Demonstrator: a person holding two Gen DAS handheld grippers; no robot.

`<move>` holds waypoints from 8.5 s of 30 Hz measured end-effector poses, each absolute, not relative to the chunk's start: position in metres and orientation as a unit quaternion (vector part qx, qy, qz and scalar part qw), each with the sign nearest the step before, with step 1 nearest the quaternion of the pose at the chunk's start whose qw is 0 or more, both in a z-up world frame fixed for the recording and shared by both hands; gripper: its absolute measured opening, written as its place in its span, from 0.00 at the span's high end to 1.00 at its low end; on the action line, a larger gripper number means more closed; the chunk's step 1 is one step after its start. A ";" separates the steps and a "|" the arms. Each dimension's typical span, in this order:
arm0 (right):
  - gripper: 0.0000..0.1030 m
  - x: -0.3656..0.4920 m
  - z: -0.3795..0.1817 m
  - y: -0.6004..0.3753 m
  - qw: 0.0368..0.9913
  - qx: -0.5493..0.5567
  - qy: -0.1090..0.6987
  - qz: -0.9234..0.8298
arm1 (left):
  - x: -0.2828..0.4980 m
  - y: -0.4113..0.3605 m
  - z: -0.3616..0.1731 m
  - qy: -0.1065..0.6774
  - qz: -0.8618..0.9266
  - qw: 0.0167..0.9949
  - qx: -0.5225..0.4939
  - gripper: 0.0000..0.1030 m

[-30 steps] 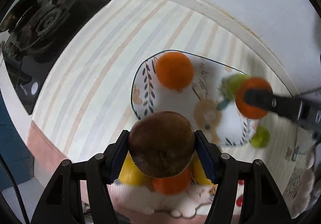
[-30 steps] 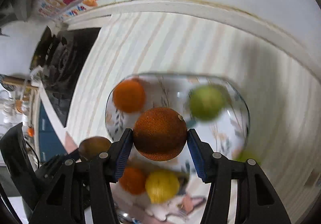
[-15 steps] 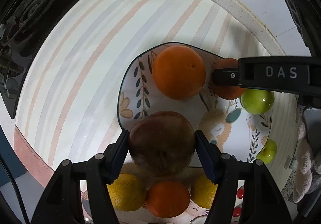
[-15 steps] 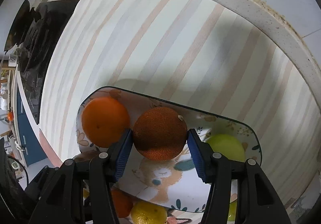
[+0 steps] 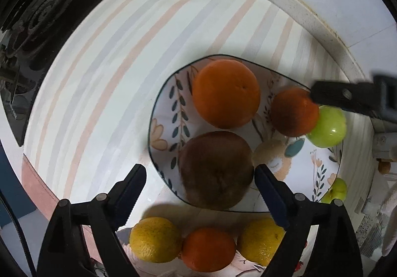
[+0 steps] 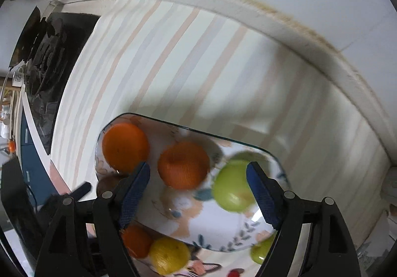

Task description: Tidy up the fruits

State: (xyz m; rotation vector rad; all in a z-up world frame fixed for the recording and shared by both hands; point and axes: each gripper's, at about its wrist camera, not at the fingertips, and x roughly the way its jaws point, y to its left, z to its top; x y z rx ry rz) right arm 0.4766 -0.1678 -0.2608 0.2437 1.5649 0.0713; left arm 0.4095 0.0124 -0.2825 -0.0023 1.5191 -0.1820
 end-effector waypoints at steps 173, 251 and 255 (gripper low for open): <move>0.08 0.337 -0.272 -0.214 0.731 0.207 0.651 0.000 | 0.422 -0.060 -0.239 0.695 -0.129 0.706 0.035 0.29; 0.03 0.215 -0.150 -0.222 0.817 0.186 0.546 -0.017 | 0.268 0.052 -0.116 0.547 -0.054 0.835 -0.021 0.03; 0.03 0.248 -0.205 -0.236 0.788 0.226 0.572 -0.029 | 0.291 0.066 -0.152 0.585 -0.039 0.808 -0.057 0.03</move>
